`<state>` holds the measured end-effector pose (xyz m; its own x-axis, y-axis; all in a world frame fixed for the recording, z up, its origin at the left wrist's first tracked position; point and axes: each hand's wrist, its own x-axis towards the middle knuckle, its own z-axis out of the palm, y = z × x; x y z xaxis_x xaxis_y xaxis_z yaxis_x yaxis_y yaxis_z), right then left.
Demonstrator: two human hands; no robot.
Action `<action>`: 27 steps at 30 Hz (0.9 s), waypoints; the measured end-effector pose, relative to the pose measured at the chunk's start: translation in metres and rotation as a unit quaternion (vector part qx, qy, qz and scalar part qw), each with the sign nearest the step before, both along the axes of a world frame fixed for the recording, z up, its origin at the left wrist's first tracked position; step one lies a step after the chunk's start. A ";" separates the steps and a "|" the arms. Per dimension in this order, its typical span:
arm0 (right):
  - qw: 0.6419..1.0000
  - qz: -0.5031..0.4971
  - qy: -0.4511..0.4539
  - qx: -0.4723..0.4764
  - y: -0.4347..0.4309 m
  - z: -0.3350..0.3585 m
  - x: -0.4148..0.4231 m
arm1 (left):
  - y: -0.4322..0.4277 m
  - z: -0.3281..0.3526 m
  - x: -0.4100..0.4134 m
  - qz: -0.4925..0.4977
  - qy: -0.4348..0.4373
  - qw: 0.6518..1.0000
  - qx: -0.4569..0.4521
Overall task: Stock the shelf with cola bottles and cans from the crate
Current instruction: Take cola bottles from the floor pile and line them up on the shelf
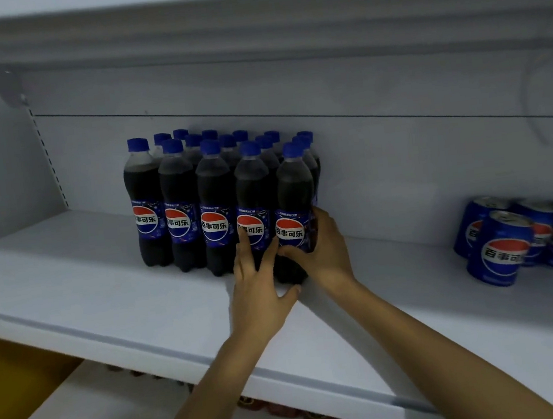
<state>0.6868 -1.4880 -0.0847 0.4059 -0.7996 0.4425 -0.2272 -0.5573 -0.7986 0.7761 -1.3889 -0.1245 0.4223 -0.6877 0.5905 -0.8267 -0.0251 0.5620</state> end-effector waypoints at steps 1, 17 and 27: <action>1.000 0.000 0.000 0.000 0.000 0.000 0.001 | 0.001 0.001 -0.001 -0.001 0.004 1.000 0.004; 0.969 -0.152 -0.179 0.079 0.218 -0.036 -0.150 | 0.132 0.004 -0.108 -0.278 0.147 0.949 -0.020; 0.849 -0.437 -0.137 0.261 0.454 -0.166 -0.318 | 0.264 -0.117 -0.217 -0.451 0.179 0.843 0.233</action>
